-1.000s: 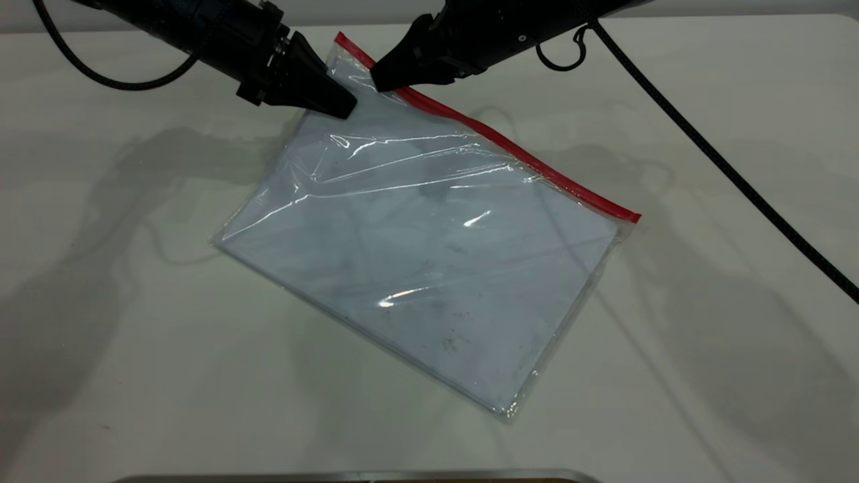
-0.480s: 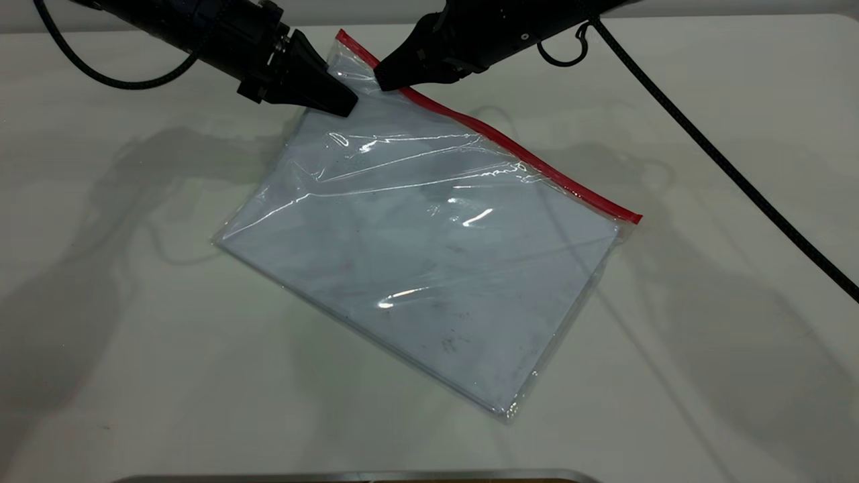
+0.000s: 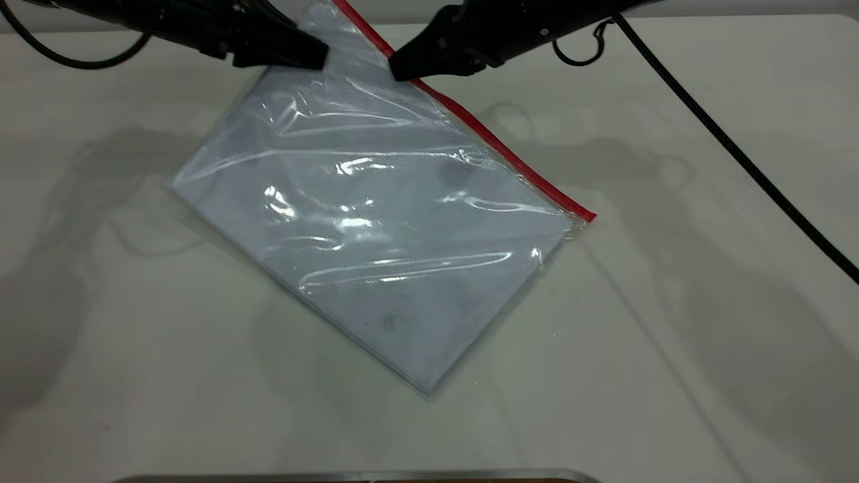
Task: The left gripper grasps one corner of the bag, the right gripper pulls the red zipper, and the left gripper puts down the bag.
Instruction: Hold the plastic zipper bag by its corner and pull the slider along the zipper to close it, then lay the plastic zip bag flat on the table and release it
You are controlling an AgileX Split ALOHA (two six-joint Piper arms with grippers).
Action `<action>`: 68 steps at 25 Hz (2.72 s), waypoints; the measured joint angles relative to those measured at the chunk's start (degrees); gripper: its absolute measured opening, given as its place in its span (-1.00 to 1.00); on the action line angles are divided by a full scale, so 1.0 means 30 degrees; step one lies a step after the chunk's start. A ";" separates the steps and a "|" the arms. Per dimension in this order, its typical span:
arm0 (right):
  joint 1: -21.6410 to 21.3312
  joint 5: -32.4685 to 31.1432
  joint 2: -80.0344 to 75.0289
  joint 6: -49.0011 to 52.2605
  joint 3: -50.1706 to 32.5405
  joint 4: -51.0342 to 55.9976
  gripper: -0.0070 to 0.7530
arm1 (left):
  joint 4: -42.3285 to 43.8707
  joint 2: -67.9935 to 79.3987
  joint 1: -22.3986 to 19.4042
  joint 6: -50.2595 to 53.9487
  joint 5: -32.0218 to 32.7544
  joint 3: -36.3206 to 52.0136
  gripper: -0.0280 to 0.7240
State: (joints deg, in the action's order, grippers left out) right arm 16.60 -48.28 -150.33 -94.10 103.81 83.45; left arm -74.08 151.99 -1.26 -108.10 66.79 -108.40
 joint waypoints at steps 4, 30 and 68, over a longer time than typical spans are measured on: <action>-0.0860 0.0453 -0.0520 0.0000 0.0000 -0.0943 -0.89 | -0.1331 -0.0021 -0.0914 -0.0405 -0.0067 0.0000 -0.78; -0.2707 -0.0003 -0.0904 0.4986 0.0000 -0.9481 -0.89 | -0.3064 -0.0021 -0.1441 -0.1055 -0.0192 0.0000 -0.78; -0.2291 -0.7007 1.0836 1.4973 0.2031 -1.1420 -0.03 | -0.0738 -0.0544 0.0728 1.0092 -0.2132 0.0000 0.22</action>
State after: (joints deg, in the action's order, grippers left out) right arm 9.73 -69.30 -117.82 -49.18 109.90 49.20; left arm -76.29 150.36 0.92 -77.82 60.39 -108.40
